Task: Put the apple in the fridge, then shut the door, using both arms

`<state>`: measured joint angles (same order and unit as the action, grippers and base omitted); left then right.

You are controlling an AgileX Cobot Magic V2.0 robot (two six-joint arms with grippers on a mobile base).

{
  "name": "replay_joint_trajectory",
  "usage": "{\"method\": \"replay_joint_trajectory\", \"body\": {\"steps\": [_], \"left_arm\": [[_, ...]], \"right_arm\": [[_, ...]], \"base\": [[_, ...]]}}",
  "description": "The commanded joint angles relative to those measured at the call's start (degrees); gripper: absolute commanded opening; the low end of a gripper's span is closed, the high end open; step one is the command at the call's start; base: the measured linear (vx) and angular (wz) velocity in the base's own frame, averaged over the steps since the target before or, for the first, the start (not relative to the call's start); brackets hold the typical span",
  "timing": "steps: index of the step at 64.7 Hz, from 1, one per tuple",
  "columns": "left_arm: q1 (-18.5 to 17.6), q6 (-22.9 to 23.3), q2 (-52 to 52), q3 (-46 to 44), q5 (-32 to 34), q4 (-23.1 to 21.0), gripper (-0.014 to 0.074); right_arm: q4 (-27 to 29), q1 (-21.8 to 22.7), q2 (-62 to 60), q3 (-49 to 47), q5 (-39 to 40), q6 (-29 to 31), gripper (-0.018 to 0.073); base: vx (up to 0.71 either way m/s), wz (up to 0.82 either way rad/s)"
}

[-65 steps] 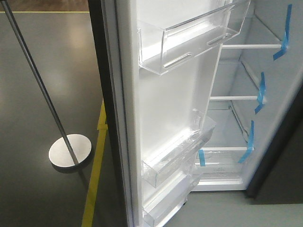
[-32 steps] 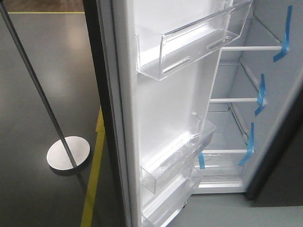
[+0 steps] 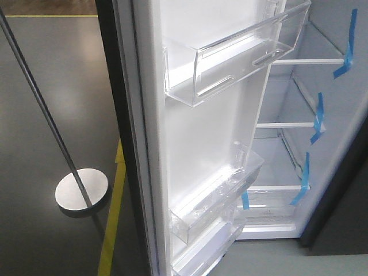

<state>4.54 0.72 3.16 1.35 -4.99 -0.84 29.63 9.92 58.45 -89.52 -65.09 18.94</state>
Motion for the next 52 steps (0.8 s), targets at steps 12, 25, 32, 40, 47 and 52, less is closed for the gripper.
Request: {"method": "replay_joint_trajectory", "body": {"steps": [12,25,32,40,47,52], "left_arm": [[-0.5,0.4,0.4,-1.2,3.9,-0.1,-0.0006],[-0.5,0.4,0.4,-1.2,3.9,-0.1,-0.0006],[-0.5,0.4,0.4,-1.2,3.9,-0.1,-0.0006],[-0.5,0.4,0.4,-1.2,3.9,-0.1,-0.0006],[-0.5,0.4,0.4,-1.2,3.9,-0.1,-0.0006],[-0.5,0.4,0.4,-1.2,3.9,-0.1,-0.0006]], "right_arm": [[1.7,0.3,-0.6,-1.6,4.0,0.3,0.0185],[1.7,0.3,-0.6,-1.6,4.0,0.3,0.0185],[1.7,0.3,-0.6,-1.6,4.0,0.3,0.0185],[1.7,0.3,-0.6,-1.6,4.0,0.3,0.0185],[1.7,0.3,-0.6,-1.6,4.0,0.3,0.0185],[1.7,0.3,-0.6,-1.6,4.0,0.3,0.0185]], "base": [[0.04,-0.01],[0.03,-0.01],[0.02,-0.01],[0.02,0.00],[0.01,-0.01],[0.00,-0.02]]}}
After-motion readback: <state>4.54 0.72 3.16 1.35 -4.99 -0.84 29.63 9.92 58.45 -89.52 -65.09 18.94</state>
